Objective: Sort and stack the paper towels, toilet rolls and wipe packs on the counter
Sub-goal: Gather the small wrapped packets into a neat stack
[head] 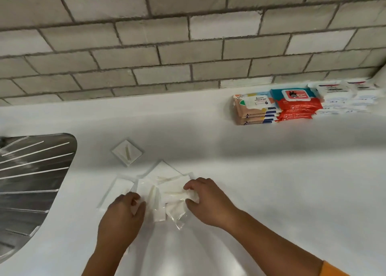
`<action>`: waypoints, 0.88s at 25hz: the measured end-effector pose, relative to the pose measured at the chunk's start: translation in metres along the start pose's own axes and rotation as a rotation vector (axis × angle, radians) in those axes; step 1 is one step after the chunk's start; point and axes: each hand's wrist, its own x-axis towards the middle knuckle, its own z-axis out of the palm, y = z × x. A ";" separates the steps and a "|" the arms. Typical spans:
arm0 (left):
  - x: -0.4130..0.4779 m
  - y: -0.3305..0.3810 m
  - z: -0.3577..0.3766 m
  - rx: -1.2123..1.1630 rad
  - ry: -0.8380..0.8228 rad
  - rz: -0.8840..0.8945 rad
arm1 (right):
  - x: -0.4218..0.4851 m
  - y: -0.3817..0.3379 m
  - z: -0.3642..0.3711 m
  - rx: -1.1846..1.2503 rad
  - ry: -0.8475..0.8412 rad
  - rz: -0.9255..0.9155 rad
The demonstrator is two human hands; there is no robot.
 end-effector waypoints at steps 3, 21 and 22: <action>0.018 -0.008 0.011 0.084 -0.053 -0.028 | 0.021 -0.014 0.013 -0.231 0.007 -0.092; 0.044 -0.002 -0.008 -0.363 -0.103 -0.170 | 0.053 -0.012 -0.005 0.077 -0.121 0.184; 0.047 -0.001 -0.013 -0.423 -0.080 -0.185 | 0.053 -0.010 -0.009 0.153 -0.108 0.188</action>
